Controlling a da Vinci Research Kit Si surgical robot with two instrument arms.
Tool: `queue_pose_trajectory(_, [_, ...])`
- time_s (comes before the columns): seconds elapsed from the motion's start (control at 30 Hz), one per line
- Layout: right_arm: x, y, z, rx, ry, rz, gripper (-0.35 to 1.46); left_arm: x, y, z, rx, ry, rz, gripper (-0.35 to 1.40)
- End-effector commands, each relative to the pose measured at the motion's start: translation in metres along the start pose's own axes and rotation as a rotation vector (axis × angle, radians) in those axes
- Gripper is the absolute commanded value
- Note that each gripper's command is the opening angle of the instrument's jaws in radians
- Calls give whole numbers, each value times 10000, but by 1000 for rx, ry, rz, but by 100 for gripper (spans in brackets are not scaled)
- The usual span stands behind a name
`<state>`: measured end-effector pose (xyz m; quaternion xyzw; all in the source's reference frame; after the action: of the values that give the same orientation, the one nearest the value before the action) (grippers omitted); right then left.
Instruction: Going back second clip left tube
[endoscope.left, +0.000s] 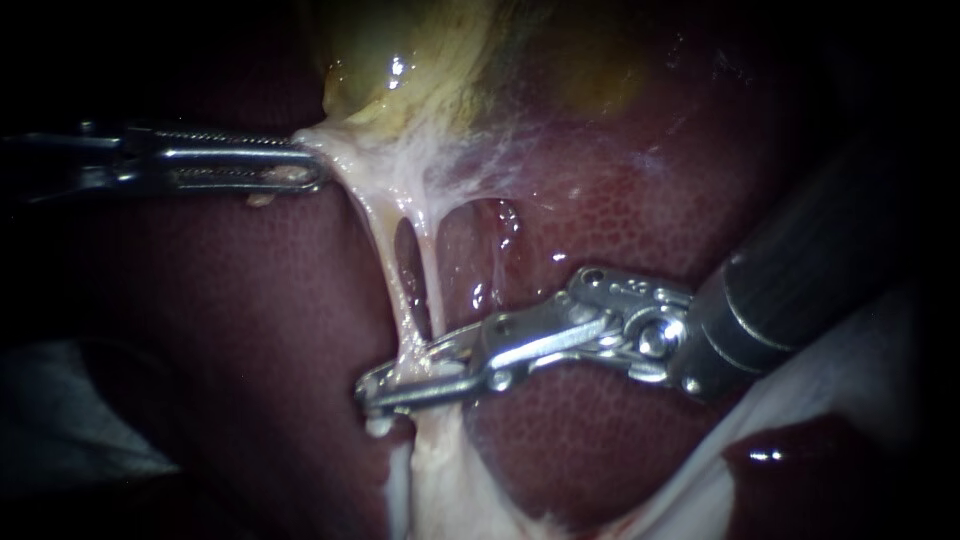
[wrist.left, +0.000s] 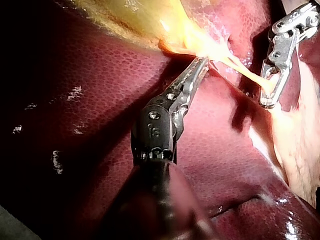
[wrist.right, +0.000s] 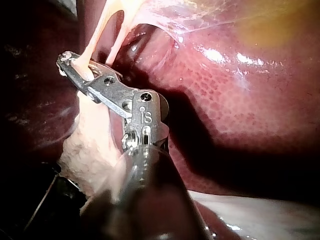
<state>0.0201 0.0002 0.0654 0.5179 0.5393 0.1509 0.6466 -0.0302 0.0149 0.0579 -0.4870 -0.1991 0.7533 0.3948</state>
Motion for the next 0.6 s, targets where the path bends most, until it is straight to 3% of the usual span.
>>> queue_pose_trajectory(0.03, [0, 0, 1, 3, -1, -1, -18, 0, 0, 0, 0, 0, 1, -35])
queue_pose_trajectory(0.13, [2, 4, 5, 0, -1, -36, 27, -1, 0, 0, -1, 0, 1, -35])
queue_pose_trajectory(0.2, [1, 7, 9, -2, -1, -37, 39, -1, 0, -1, -1, 0, 1, -35])
queue_pose_trajectory(0.33, [-4, 14, 17, -23, 5, -41, 47, 0, 0, 0, -1, 0, 1, -35])
queue_pose_trajectory(0.43, [-10, 20, 20, -116, 44, -57, 50, 0, 0, 0, -1, 0, 1, -35])
queue_pose_trajectory(0.6, [-16, 33, 14, -181, 65, -99, 50, -1, 0, 0, 0, 0, 1, -35])
